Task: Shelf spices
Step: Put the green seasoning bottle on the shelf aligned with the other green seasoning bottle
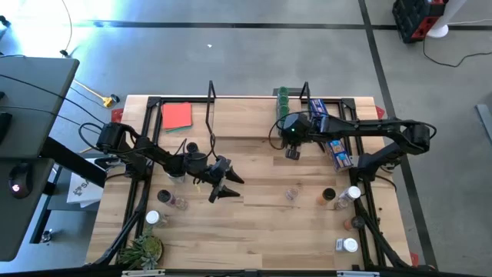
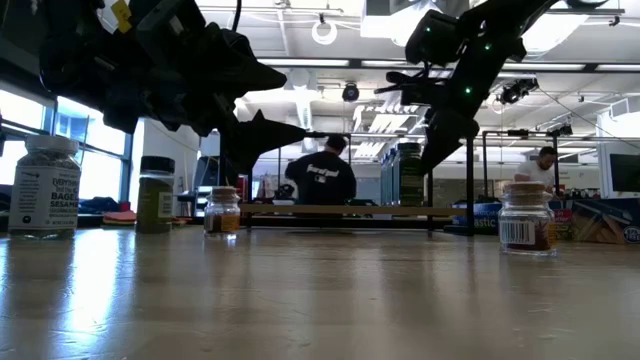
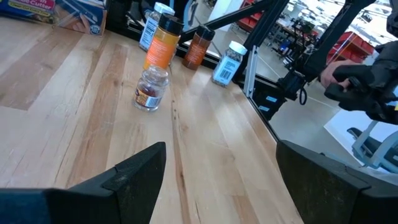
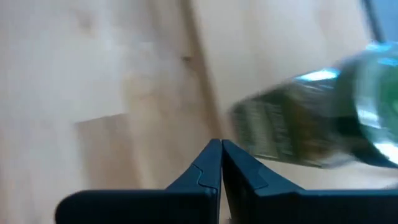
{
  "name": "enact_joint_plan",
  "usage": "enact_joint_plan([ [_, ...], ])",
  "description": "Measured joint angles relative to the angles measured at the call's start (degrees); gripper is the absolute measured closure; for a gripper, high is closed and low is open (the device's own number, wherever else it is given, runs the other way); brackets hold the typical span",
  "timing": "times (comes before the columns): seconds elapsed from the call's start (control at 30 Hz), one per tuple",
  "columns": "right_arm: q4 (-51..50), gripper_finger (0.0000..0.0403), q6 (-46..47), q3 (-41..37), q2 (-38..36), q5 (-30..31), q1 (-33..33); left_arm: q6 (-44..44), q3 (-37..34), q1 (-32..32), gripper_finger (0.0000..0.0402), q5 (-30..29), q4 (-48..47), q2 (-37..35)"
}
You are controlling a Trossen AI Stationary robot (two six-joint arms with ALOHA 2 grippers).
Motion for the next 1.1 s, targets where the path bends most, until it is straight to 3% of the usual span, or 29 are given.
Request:
enact_joint_plan([
  [0.9, 7.23, 0.0397, -1.44, 0.02, 0.0, 1.26, -2.94, -0.48, 0.0, -0.42, 0.0101, -1.53, 0.0, 0.0],
  [1.1, 3.26, 0.0397, -1.47, 3.44, -2.4, 1.24, 1.78, -0.46, 0.02, -0.71, 0.0101, -1.53, -0.04, 0.0],
])
